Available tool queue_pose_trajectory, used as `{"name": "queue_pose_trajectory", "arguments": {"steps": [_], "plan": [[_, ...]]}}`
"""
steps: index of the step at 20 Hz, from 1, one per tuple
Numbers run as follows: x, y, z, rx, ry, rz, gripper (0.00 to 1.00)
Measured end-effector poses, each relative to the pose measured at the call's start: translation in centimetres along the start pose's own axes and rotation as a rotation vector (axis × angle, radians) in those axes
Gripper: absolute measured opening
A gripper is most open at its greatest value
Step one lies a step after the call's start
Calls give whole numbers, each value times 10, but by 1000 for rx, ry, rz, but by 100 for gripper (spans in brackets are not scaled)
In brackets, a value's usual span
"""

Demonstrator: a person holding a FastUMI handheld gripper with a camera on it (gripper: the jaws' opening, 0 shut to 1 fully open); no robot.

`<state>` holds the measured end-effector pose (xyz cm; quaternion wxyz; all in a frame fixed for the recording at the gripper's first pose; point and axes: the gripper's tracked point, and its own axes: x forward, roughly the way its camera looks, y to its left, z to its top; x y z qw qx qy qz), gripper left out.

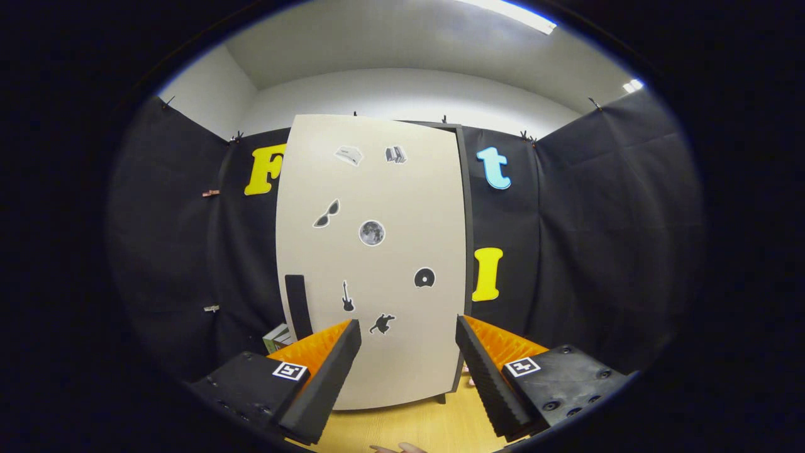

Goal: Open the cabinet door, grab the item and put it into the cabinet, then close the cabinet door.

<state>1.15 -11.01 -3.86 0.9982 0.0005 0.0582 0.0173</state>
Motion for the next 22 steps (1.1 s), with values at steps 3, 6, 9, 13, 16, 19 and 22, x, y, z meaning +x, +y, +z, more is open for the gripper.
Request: {"name": "queue_pose_trajectory", "arguments": {"steps": [3, 6, 9, 13, 16, 19, 22], "plan": [[5, 1, -2, 2, 3, 3, 98], [3, 1, -1, -1, 3, 1, 98], [6, -1, -3, -2, 8, -15, 98], [8, 7, -3, 7, 7, -7, 98], [9, 10, -6, 3, 15, -5, 98], [8, 13, -5, -4, 15, -2, 98], [8, 13, -5, -7, 18, -6, 98]]}}
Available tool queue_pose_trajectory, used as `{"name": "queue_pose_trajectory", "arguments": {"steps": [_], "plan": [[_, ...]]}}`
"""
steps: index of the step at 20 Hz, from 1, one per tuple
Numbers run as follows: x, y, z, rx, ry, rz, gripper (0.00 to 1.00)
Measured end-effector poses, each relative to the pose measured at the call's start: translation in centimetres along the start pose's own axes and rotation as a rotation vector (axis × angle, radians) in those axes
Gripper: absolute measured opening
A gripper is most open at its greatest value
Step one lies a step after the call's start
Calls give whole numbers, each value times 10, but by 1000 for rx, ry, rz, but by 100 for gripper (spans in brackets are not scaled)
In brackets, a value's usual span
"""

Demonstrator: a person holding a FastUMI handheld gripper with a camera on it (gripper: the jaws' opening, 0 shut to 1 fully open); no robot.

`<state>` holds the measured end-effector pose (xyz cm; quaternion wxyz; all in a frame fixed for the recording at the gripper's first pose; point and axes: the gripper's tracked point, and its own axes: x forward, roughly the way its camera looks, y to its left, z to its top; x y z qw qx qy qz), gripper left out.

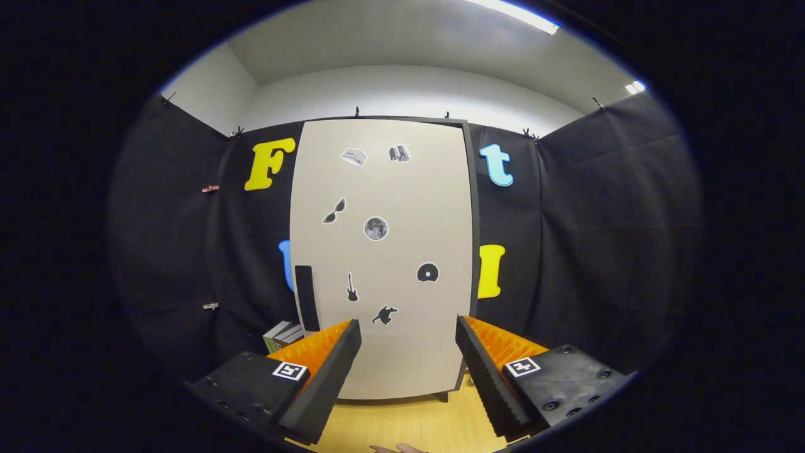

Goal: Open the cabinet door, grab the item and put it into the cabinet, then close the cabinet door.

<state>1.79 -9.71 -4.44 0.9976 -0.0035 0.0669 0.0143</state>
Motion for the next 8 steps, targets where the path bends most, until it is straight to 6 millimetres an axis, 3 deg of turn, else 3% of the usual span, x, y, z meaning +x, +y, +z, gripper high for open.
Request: {"name": "queue_pose_trajectory", "arguments": {"steps": [8], "plan": [[0, 6, 0, 8, 0, 10, 98]]}}
